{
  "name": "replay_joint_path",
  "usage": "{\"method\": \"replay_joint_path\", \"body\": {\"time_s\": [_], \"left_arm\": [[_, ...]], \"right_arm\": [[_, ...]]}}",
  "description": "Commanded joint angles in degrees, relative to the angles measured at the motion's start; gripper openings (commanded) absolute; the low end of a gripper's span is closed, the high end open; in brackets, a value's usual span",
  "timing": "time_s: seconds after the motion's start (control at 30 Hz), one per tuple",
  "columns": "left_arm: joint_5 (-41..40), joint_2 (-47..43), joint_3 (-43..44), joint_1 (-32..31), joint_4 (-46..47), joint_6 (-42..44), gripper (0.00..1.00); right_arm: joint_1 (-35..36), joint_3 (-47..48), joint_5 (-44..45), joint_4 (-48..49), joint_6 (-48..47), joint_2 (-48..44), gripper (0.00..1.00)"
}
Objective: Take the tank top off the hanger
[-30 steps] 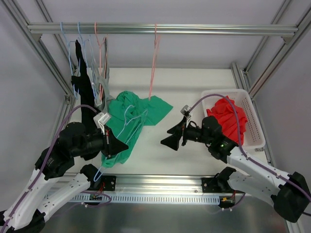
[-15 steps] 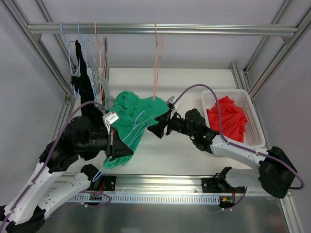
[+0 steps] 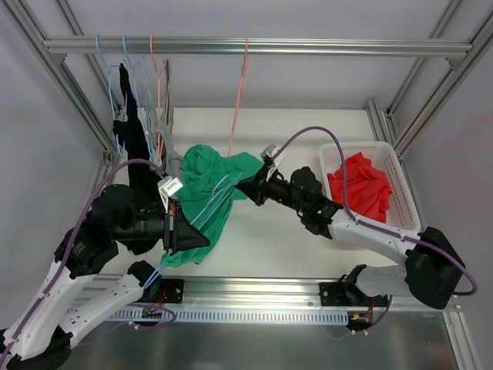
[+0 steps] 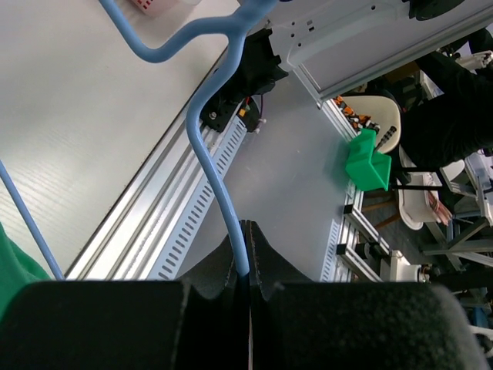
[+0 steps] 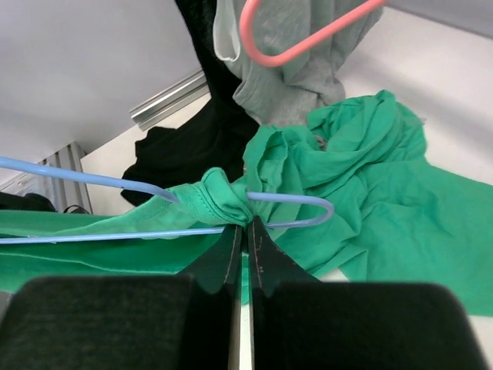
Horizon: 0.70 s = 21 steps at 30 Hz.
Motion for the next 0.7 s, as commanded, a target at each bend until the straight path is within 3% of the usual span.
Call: {"method": "replay_joint_path", "body": {"time_s": [0.0,0.07,0.17,0.3,0.43,0.53,0.67], "left_arm": [[2.90,-0.17,2.22,-0.43,2.71,-0.97,0.00],[5.00,0.88,3.18,-0.43,2.71,-0.44,0.00],[9.91,6.05,6.08,-1.13,2.62,2.10,0.00],[8.81,14.30,15.47,-7.97,2.62,7.89,0.00],[-3.57,23.55,30.58,-21.39,2.88,14.92,0.00],[-16.76,28.65,41.74,-26.26,5.51,18.36,0.00],[-23.36,30.51,41.18,-26.88,18.84,20.56,0.00]], "right_arm": [[0.23,-1.88,6.84,6.08,-0.42,-5.21,0.00],[0.14,-3.73,11.06,5.38,-0.15,-10.74,0.00],[-0.47,-6.02,24.59,0.65,-0.94,-19.77,0.00],[-8.18,1.07,29.36,-18.11,-3.13,-23.86,0.00],[-14.52,10.04,31.12,-34.06,-4.63,-24.91,0.00],[-19.36,14.09,31.47,-43.03,-3.32,-29.73,0.00],[-26.04,21.12,24.56,-50.87,-3.40,-33.87,0.00]]}}
